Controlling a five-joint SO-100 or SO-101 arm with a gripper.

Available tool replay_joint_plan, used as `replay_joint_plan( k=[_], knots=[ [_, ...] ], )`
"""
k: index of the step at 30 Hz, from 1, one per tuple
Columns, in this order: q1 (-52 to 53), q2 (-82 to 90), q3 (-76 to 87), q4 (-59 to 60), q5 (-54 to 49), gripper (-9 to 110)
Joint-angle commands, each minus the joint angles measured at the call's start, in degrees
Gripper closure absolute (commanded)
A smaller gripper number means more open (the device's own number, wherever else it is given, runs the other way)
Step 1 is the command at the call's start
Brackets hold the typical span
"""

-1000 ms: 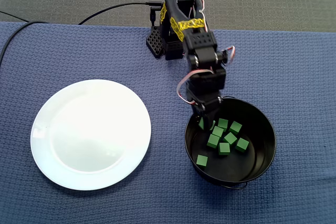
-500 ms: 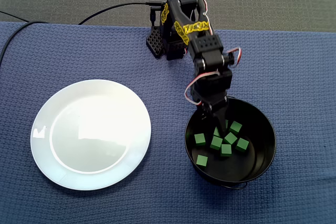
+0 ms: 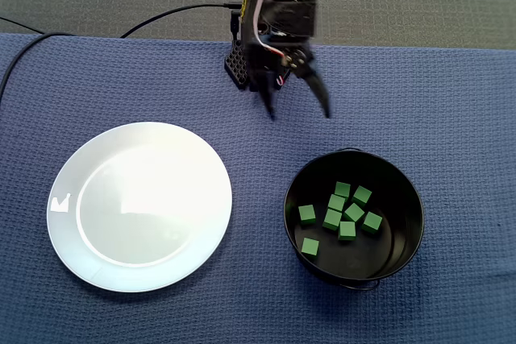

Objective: Pick up the items on the white plate and put them in the black container.

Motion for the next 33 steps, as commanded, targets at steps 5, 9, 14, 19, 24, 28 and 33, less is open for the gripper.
replay_joint_plan(
  k=[5, 9, 14, 19, 24, 28, 33],
  knots=[
    [8.53, 28.13, 37.62, -7.38, -18.46, 79],
    [9.23, 34.98, 49.66, -8.79, -18.28, 85],
    [9.40, 41.04, 58.18, -8.44, -17.67, 94],
    [9.05, 41.04, 62.49, -8.17, -16.96, 98],
    [8.79, 41.04, 64.25, -5.36, -16.35, 101],
    [8.26, 41.04, 64.25, -0.62, -16.26, 101],
    [8.17, 41.04, 63.98, 4.22, -17.58, 102]
  ],
)
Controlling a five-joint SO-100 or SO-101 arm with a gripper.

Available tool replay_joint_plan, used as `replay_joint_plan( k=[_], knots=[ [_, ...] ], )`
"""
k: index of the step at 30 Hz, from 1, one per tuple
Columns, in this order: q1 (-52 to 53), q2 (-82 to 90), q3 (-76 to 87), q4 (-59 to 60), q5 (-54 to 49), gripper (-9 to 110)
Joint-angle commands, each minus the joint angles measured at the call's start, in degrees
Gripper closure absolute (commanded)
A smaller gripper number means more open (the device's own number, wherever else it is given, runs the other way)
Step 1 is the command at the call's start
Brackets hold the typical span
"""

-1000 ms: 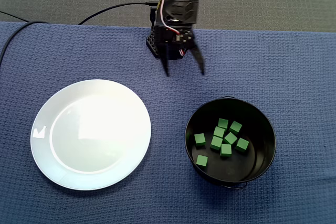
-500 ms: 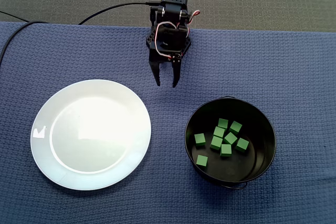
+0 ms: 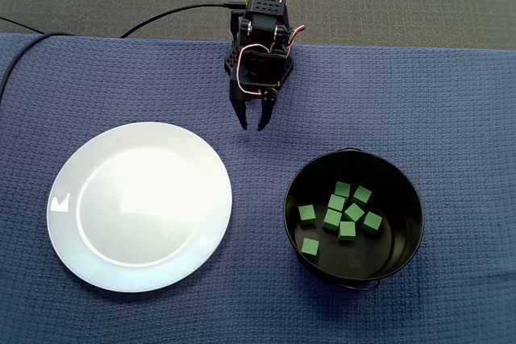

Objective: Pick up the items on the white plate and put them in the black container.

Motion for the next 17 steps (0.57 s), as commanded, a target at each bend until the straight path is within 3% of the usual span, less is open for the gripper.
replay_joint_plan(
  k=[1, 17],
  knots=[
    [-0.35, 0.35, 0.35, 4.48, -0.62, 102],
    [-0.62, 0.35, 3.08, 5.01, -1.41, 102]
  ],
)
